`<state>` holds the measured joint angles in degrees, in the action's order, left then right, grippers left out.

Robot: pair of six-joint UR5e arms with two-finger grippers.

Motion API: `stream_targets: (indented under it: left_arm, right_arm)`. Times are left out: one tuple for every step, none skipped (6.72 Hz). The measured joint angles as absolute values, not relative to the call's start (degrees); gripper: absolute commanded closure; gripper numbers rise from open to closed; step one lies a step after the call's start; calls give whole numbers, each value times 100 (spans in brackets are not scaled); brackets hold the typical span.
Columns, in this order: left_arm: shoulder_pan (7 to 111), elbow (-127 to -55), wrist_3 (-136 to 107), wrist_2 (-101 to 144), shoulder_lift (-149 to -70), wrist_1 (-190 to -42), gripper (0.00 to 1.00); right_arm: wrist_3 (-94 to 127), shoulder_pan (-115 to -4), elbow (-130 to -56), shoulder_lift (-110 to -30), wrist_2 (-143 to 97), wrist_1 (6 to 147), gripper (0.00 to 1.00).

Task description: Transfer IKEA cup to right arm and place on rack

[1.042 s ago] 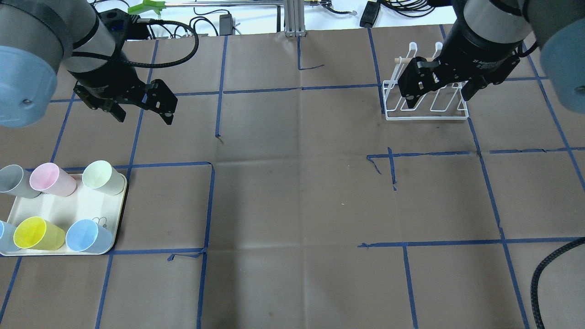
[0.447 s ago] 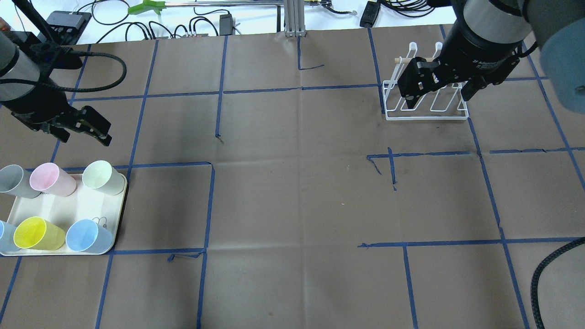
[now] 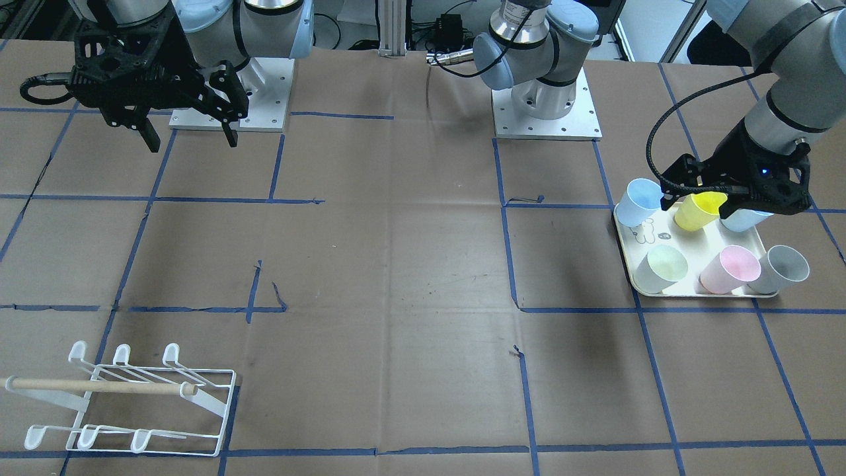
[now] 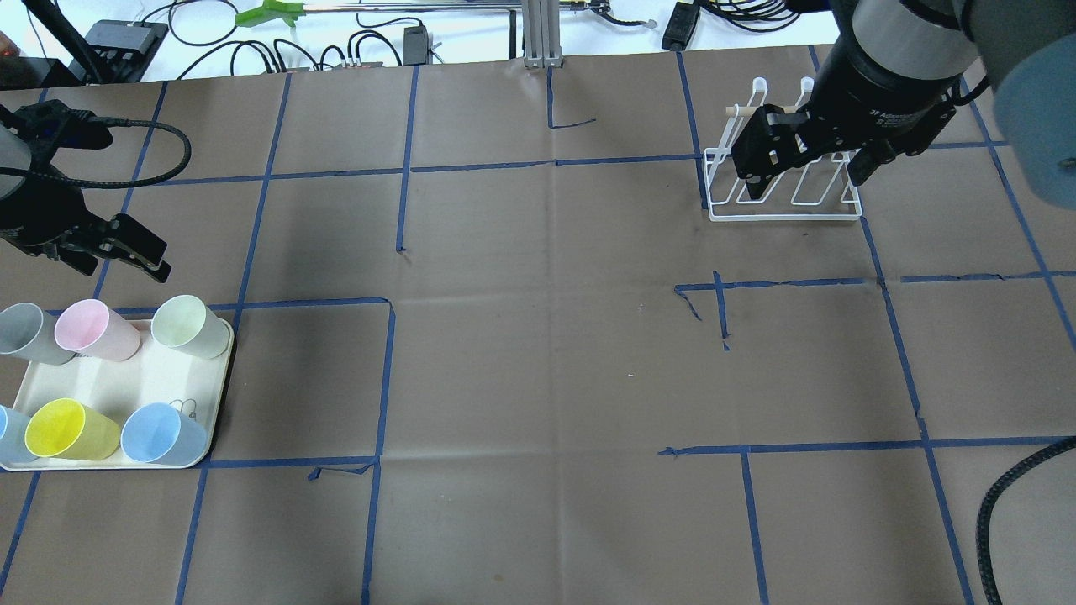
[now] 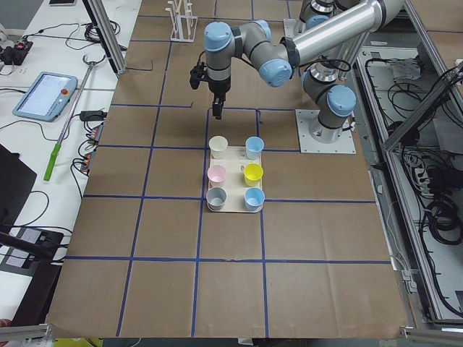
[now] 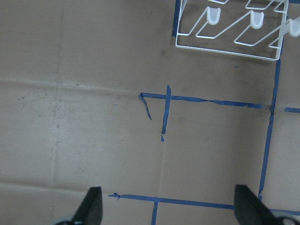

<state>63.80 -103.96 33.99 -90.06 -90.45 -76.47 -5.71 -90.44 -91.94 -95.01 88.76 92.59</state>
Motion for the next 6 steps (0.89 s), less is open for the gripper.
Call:
stream_targets:
  left_arm:
    - [6374,-10628,3299,-8999,-9160,-7221,3]
    - [6373,-10948,3247,-8999,-9284,-6616,3]
    - [6372,-11206,3222,-8999,-9419,-6101,3]
    - [6376,-11367,3193,-9000,-9573,-5752,3]
    - [6393,-11442,3125,-9000,-9724,-5563,3]
    - [6411,-11470,3051,-9002,-9856,-5498,3]
  right_arm:
    - [-571,-9044,-9194,-9501,8869,9269,0]
    - [-567,-9044,-9194,-9501,8858,9279,0]
    - [-529,-9044,-9193,-9501,8846,9316,0]
    - [-358,-9044,-9195,-9501,8840,9505,0]
    - [-11,-9044,-9204,-9501,8839,9907,0]
    - [366,-9044,-9244,-9501,8827,10301,0]
